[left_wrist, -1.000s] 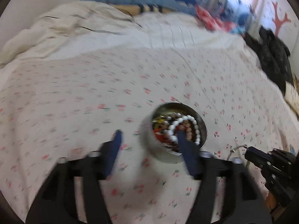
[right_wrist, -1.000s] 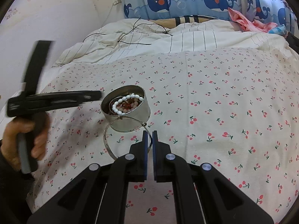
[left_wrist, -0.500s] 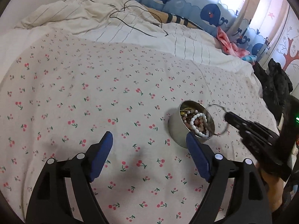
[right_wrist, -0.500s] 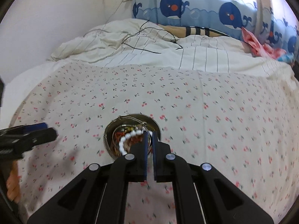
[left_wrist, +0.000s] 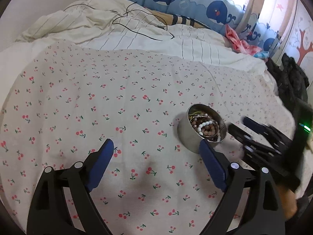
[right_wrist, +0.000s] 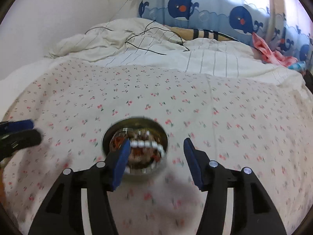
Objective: Organize jewelry
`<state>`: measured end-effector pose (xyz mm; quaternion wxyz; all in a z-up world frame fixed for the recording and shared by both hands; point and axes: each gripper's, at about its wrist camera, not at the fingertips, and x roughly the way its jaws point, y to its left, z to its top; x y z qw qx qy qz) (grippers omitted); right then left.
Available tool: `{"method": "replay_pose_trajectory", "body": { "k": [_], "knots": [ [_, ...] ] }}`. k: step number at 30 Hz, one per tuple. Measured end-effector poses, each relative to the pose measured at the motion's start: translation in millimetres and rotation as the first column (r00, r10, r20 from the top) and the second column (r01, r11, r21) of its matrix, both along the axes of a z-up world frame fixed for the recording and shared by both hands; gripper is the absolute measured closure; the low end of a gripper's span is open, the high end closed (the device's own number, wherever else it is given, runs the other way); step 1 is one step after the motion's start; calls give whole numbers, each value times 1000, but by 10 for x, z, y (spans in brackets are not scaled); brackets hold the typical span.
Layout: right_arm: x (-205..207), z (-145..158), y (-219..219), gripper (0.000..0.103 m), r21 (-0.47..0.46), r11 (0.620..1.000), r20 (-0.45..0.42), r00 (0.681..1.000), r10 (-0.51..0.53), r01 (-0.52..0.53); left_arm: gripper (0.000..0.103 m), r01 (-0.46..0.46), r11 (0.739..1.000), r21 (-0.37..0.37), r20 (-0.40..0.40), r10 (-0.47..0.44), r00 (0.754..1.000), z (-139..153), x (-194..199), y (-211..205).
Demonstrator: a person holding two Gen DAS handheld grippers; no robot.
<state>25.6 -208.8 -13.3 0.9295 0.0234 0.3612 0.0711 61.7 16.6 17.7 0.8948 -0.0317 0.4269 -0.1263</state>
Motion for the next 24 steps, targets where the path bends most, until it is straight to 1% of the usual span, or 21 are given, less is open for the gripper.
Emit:
{"method": "replay_pose_trajectory", "body": {
  "k": [1,2,3,5,7,8,10,12,14,17,19,22,24],
  "knots": [
    [-135,1,-24,43,-2,1000,0,1000,1,-1,16,-1,1000,16,5,1,1000,-11,-15,-27],
    [-323,-21,-47,36,-10,1000,-5,1000,5,-5,16,0,999,39,12,0,1000,-27,-36,-68],
    [-415,-30,-56,32,-15,1000,-5,1000,5,-5,15,3,998,63,22,-5,1000,-41,-60,-109],
    [-693,-98,-91,32,-20,1000,-21,1000,8,-9,15,4,993,118,47,-10,999,-85,-125,-213],
    [-885,-143,-136,30,-14,1000,-18,1000,-5,4,15,-3,990,143,59,-6,998,-128,-226,-258],
    [-932,-155,-154,28,-3,1000,-13,1000,-15,15,15,-13,988,155,65,3,998,-165,-298,-266],
    [-960,-181,-200,25,40,998,-11,999,-45,45,15,-34,984,175,73,22,997,-240,-424,-265],
    [-925,-209,-197,24,68,996,-21,998,-56,57,15,-46,983,180,74,33,997,-288,-498,-272],
    [-917,-215,-160,24,50,997,-14,998,-53,54,15,-41,983,181,81,27,996,-299,-528,-315],
    [-935,-212,-139,21,40,998,0,998,-56,56,14,-31,979,201,105,10,994,-287,-557,-377],
    [-951,-204,-160,19,41,997,13,997,-71,71,11,-29,979,200,110,7,994,-287,-562,-395],
    [-941,-204,-172,18,47,995,16,996,-86,85,11,-14,982,191,97,-5,995,-312,-562,-437],
    [-938,-206,-161,15,45,996,15,996,-82,82,11,0,980,201,95,-20,995,-324,-566,-481]
  ]
}}
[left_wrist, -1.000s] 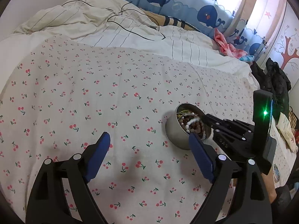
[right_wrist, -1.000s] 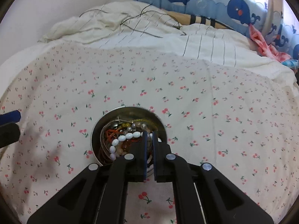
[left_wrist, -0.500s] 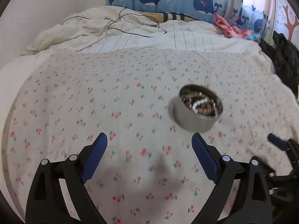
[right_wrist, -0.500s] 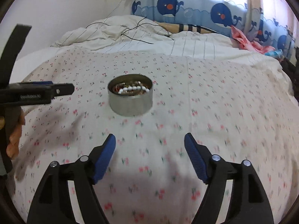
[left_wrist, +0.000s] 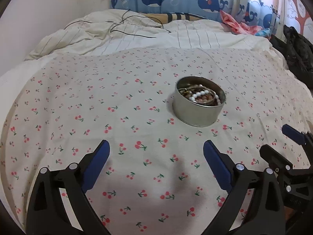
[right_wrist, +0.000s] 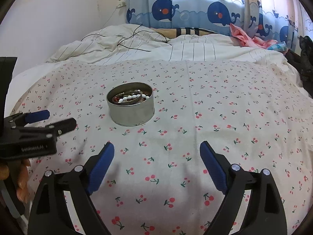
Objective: Organize jewelry
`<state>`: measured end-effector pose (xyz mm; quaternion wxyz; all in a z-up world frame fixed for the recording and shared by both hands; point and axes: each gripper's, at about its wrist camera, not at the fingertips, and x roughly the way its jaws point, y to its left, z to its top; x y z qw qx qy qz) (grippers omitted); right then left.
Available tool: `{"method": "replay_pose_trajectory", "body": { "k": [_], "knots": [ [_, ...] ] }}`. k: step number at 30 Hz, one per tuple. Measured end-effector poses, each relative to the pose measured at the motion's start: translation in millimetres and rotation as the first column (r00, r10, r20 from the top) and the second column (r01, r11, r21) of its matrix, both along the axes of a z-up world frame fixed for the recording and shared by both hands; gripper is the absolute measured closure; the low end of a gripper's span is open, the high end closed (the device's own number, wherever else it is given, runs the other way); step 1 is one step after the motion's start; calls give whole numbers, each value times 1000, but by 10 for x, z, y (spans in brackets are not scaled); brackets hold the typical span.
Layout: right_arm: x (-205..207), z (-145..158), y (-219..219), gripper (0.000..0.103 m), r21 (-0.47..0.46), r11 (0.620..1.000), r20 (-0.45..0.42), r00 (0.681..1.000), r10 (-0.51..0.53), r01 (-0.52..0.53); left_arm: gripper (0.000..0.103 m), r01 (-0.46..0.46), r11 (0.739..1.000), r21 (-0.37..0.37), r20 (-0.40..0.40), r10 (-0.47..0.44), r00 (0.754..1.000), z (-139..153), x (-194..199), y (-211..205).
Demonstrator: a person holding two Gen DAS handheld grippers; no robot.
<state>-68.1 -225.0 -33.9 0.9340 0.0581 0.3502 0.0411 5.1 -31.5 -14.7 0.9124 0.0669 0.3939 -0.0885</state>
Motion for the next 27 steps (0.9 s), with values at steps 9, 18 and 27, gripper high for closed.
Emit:
{"method": "replay_pose_trajectory", "body": {
  "k": [9,18,27],
  "knots": [
    [-21,17,56,13,-11,1000,9,1000,17,-17,10,23,1000,1,6,-23,1000,21,-43,-55],
    [-29,16,52,12,-10,1000,8,1000,11,-11,9,18,1000,-3,5,-18,1000,20,-27,-36],
    [-30,17,55,11,-11,1000,7,1000,10,-10,8,19,1000,-2,5,-19,1000,18,-21,-30]
  ]
}}
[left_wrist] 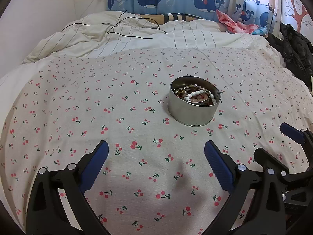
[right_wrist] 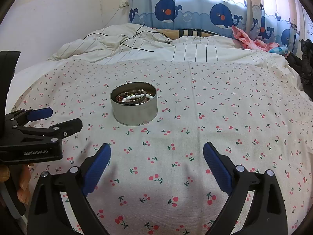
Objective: Organize jewelry
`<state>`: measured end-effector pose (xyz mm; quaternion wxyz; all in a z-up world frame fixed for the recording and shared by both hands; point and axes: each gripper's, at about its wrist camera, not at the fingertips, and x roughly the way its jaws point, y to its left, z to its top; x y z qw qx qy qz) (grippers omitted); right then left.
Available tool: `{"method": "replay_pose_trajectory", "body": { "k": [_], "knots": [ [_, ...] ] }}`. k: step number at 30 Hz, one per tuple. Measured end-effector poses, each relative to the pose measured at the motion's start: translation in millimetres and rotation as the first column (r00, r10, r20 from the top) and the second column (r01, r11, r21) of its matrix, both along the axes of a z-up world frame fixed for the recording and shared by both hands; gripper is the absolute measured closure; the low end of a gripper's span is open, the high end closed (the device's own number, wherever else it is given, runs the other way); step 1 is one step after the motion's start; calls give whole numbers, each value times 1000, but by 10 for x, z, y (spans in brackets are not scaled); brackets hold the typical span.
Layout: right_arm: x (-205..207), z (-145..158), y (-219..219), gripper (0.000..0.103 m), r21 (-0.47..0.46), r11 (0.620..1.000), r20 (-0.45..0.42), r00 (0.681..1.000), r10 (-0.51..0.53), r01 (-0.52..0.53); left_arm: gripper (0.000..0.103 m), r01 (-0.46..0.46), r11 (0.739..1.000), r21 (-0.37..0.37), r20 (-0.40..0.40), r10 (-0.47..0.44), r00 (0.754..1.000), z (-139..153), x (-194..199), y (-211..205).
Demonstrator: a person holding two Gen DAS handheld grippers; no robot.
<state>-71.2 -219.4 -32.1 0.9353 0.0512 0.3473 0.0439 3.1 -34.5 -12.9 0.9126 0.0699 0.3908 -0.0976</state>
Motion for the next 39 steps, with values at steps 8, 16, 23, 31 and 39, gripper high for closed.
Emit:
{"method": "replay_pose_trajectory", "body": {
  "k": [8,16,23,31,39],
  "knots": [
    [0,-1,4,10,-1,1000,-2,1000,1,-1,8,0,1000,-1,0,0,1000,-1,5,2],
    [1,-21,18,10,-6,1000,-8,1000,6,-6,8,-1,1000,4,0,1,1000,-2,4,3],
    [11,-46,4,8,-9,1000,-21,1000,7,-7,8,2,1000,2,-27,-2,1000,-46,24,-5],
    [33,-53,-5,8,-13,1000,-30,1000,4,-4,8,-48,996,-74,-142,37,989,-204,135,108],
    [51,-56,-15,8,-17,1000,-44,999,-3,3,8,-50,997,-54,-144,42,989,-218,133,85]
  ]
}}
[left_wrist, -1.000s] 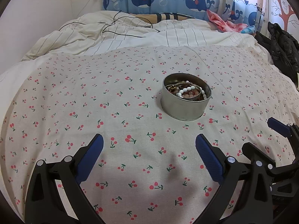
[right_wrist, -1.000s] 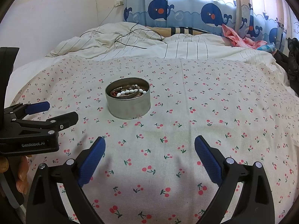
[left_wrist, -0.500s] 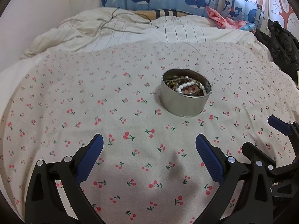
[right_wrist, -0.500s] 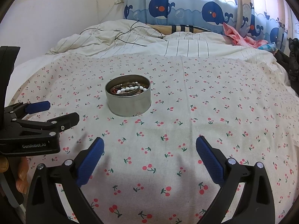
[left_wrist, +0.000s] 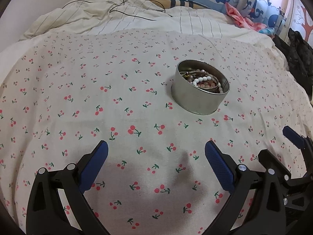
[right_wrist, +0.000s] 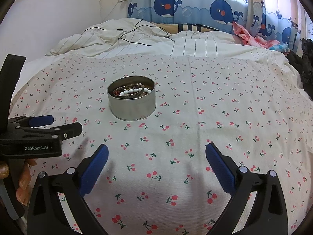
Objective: Organize jewelry
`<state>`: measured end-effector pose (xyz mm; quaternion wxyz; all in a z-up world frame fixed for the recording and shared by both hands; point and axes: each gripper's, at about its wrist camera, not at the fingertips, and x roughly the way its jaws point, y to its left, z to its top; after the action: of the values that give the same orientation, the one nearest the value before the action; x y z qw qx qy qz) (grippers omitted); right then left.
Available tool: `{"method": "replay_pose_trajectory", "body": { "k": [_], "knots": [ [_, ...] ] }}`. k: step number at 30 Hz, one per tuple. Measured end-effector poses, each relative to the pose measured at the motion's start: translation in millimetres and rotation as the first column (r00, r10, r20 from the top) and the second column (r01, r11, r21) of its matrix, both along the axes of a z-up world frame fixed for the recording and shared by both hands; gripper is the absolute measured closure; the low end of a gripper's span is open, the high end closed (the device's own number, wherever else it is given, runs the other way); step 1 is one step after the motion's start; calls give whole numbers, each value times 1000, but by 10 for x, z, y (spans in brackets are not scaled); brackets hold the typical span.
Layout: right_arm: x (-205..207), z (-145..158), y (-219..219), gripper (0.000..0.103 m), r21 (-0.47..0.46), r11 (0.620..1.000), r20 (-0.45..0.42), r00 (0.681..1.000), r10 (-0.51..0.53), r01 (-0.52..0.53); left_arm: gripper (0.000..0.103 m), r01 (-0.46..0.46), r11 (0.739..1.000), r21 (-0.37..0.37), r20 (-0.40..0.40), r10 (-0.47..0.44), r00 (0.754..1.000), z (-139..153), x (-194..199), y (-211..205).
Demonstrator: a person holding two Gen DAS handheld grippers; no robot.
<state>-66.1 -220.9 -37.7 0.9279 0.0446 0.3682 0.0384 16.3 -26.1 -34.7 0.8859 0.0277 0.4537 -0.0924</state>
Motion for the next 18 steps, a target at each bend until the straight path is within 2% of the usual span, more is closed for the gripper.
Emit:
{"method": "replay_pose_trajectory", "body": {
  "k": [4,8,15,18],
  "knots": [
    [11,-4,5,8,-3,1000,-4,1000,0,0,8,-4,1000,15,-5,4,1000,-2,11,4],
    [33,-25,8,8,-8,1000,-12,1000,0,0,8,4,998,69,32,-6,999,34,-19,-37],
    [71,-59,27,8,-10,1000,-27,1000,-5,5,8,5,993,121,70,-13,997,72,-50,-56],
    [83,-64,32,8,-12,1000,-30,1000,-4,4,8,-7,994,111,76,-1,997,97,-51,-20]
  ]
}}
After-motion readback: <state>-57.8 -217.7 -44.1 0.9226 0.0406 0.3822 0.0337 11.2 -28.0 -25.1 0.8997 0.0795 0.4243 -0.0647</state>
